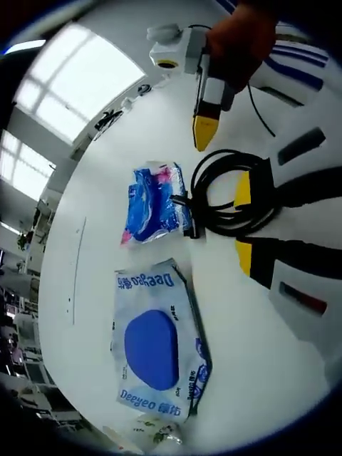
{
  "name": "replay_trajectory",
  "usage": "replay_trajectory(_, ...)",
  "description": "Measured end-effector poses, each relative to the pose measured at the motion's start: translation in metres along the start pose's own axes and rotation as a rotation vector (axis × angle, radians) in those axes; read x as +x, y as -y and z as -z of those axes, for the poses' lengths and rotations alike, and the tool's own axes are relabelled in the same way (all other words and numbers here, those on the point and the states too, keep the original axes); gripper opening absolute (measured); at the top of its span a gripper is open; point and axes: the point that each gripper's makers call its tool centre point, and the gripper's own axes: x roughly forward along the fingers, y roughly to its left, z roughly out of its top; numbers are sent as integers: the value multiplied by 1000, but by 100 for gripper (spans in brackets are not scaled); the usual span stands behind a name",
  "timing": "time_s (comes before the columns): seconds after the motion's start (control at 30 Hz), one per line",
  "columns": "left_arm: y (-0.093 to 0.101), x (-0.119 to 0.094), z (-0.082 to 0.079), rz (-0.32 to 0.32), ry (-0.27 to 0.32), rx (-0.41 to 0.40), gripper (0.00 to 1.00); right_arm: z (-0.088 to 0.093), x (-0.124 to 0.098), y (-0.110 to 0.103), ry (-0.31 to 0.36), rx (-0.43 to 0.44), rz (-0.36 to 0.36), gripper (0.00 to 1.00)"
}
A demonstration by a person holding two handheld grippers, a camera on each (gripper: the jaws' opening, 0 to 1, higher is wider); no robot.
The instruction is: Arrange the tabletop items into an orderly group along one side of the table until the central work area is clear of visible clutter.
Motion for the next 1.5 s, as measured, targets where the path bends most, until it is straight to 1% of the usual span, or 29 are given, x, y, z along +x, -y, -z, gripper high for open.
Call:
replay_trajectory(0.13,3,1,6,2,-12,-5,10,7,-3,-9,-5,2,-14,13)
replay_trajectory(0.27,5,1,9,3,-14,-8,10,13,-1,-16,-17,10,-38,14)
replay_trajectory(0.4,5,3,10,3,-14,-12,8,17,3,-20,-31,-1,-43,13)
replay_trajectory(0.47,6,2,11,2,-16,-9,5,18,4,-24,-40,-8,-45,11)
replay_trajectory(0.53,6,4,14,6,-21,-15,2,23,8,-21,-63,-40,-36,5)
replay_trajectory(0.57,6,4,15,8,-23,-20,2,24,9,-27,-65,-43,-39,4)
replay_trajectory(0.67,6,2,16,5,-24,-12,2,24,7,-29,-62,-55,-32,4)
replay_trajectory(0.73,3,0,16,2,-24,-17,2,24,3,-34,-61,-52,-39,4)
replay_trajectory(0.93,-7,-6,16,-16,-20,-31,1,30,11,-38,-65,-43,-54,3)
replay_trajectory(1.13,-22,-14,17,-40,-11,-49,1,35,14,-55,-71,-38,-77,3)
replay_trajectory(1.17,-26,-16,16,-44,-7,-58,1,38,14,-63,-71,-39,-81,3)
replay_trajectory(1.23,-30,-18,15,-49,3,-64,0,39,13,-66,-71,-36,-85,4)
replay_trajectory(1.3,-33,-22,11,-45,33,-75,0,40,14,-67,-66,-33,-85,4)
replay_trajectory(1.5,-32,-24,10,-34,44,-81,1,43,9,-68,-60,-38,-83,5)
